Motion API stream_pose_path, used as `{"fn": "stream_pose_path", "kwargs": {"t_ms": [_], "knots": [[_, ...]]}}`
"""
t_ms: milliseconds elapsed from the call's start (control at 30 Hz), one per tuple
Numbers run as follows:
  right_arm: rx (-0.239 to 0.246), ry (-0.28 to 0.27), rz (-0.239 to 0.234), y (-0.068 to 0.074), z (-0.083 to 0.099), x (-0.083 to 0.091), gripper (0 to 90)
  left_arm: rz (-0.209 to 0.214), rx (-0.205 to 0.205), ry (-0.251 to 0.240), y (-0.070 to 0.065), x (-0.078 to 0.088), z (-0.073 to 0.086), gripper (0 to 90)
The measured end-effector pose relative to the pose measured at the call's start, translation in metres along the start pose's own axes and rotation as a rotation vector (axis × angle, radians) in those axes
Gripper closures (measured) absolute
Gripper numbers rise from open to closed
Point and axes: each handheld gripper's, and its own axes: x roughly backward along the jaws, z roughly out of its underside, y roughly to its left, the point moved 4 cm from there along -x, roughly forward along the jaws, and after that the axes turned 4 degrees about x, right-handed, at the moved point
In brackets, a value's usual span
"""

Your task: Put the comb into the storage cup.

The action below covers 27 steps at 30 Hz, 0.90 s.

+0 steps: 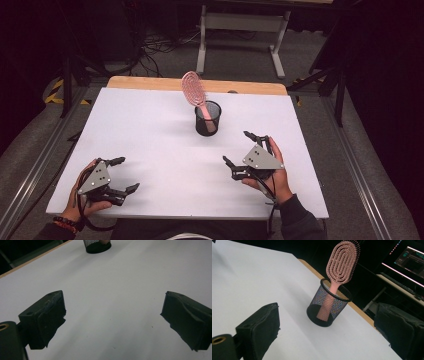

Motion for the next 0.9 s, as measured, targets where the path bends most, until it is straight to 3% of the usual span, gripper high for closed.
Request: {"fn": "stream_pose_path", "kwargs": {"t_ms": [333,900], "knots": [[0.0,0.0,-0.006,0.002,0.014,0.005,7.0,-0.001,0.0,0.001,0.0,0.0,0.0,6.0],[-0.018,0.046,0.006,0.004,0.038,0.017,7.1,-0.012,0.001,0.001,0.0,0.001,0.0,6.0]]}}
